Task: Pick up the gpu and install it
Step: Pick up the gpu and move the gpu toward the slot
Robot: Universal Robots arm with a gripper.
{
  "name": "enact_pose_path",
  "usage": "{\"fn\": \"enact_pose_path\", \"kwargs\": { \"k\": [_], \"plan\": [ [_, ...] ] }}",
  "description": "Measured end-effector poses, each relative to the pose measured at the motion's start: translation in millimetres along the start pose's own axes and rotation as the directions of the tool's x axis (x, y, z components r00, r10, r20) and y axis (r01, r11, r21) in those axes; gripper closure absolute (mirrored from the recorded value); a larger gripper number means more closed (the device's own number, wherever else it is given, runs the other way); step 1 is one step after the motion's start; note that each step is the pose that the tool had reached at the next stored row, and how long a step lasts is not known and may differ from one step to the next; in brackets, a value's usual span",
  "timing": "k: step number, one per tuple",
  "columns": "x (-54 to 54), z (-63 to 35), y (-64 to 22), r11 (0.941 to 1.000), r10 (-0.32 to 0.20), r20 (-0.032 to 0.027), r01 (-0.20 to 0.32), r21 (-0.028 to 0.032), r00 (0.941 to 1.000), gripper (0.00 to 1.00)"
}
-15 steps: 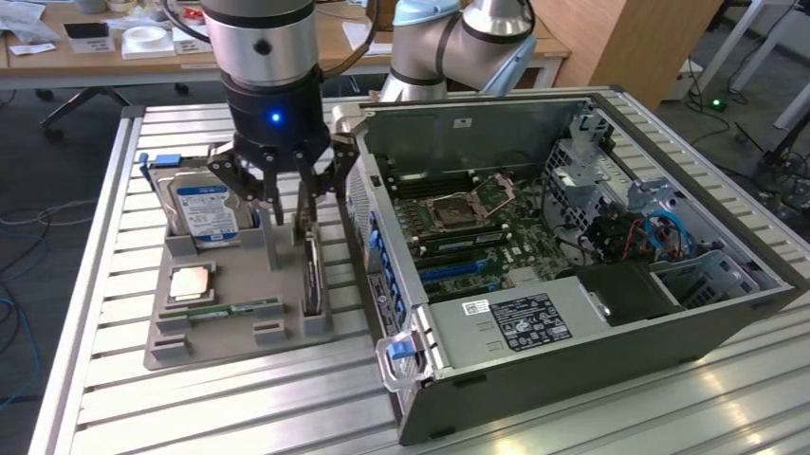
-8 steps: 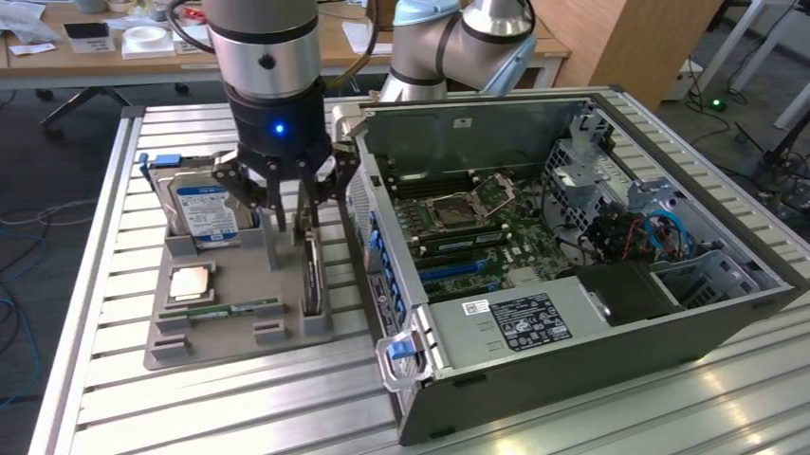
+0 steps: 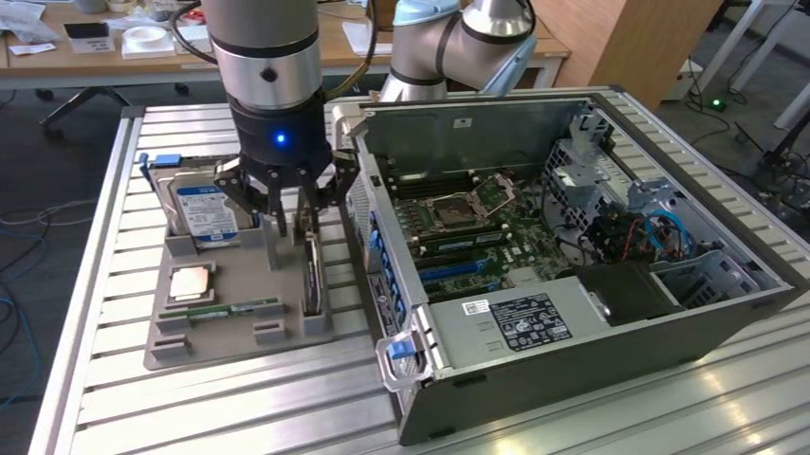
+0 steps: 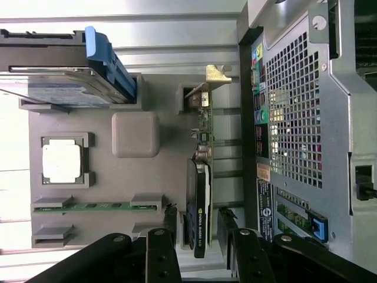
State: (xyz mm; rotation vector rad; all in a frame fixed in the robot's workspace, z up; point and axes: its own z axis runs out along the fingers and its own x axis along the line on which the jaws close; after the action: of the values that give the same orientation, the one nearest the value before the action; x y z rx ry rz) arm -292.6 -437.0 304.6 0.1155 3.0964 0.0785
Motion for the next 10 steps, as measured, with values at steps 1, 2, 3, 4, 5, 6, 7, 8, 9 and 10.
{"fn": "enact_pose_path", "kwargs": {
  "k": [1, 2, 3, 4, 5, 6, 7, 8, 9, 10],
  "plan": [
    [-0.2, 0.1, 0.0, 1.0, 0.0, 0.0002, 0.0, -0.0001, 1.0, 0.58],
    [-1.0, 0.3, 0.2, 1.0, 0.0, 0.0001, 0.0, 0.0, 1.0, 0.58],
    [-2.0, 0.5, 0.2, 1.0, 0.0, 0.0001, 0.0, -0.0001, 1.0, 0.58],
    [-3.0, 0.8, 0.2, 1.0, 0.0, 0.0, 0.0, 0.0, 1.0, 0.58],
    [-3.8, 1.2, 0.2, 1.0, 0.0, 0.0001, 0.0, 0.0, 1.0, 0.58],
    [-4.4, 1.6, 0.3, 1.0, 0.0, 0.0001, 0.0, -0.0001, 1.0, 0.58],
    [-5.3, 2.0, 0.3, 1.0, 0.0, 0.0001, 0.0, 0.0, 1.0, 0.58],
    [-6.3, 2.4, 0.4, 1.0, 0.0, 0.0, 0.0, 0.0, 1.0, 0.58],
    [-7.3, 2.7, 0.4, 1.0, 0.0, 0.0, 0.0, 0.0, 1.0, 0.58],
    [-8.2, 3.1, 0.5, 1.0, 0.0, 0.0, 0.0, 0.0, 1.0, 0.58]
  ]
}}
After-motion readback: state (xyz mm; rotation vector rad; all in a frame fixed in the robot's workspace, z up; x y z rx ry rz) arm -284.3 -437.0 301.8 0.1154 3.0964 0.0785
